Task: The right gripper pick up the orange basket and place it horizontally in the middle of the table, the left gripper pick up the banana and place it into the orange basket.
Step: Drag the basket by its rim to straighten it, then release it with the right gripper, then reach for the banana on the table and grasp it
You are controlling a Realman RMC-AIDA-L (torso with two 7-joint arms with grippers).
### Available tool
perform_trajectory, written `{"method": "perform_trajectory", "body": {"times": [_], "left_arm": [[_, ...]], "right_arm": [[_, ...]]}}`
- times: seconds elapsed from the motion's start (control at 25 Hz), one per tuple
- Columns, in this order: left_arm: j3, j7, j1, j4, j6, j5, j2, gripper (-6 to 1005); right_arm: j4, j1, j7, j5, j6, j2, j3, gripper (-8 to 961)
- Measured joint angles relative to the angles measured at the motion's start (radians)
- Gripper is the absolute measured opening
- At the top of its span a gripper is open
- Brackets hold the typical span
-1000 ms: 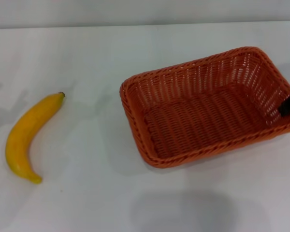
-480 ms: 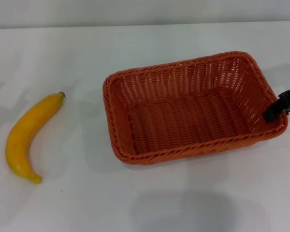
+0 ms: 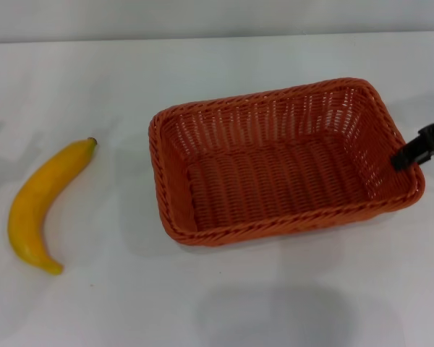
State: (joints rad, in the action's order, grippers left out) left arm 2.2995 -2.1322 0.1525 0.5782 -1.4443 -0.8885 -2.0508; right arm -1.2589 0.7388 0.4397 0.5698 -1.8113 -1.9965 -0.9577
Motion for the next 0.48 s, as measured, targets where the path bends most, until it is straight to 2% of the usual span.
{"method": "perform_trajectory", "body": {"times": [0.24,0.36,0.48], "left_arm": [[0.0,-0.005,0.002,0.0,0.002,-0.001,0.0,805],[0.0,-0.002,0.0,0.0,0.002,-0.004,0.0,805],[-0.002,0.018,-0.005,0.005,0.002,-0.012,0.0,805]], "right_arm": [[-0.018,0.013,0.02,0.005,0.018,0.025,0.036,371],[-0.051,0.018,0.067,0.032,0.017,0.036,0.115,475],[-0.08,0.011,0.186,0.142,0.043,0.05,0.263,580]]}}
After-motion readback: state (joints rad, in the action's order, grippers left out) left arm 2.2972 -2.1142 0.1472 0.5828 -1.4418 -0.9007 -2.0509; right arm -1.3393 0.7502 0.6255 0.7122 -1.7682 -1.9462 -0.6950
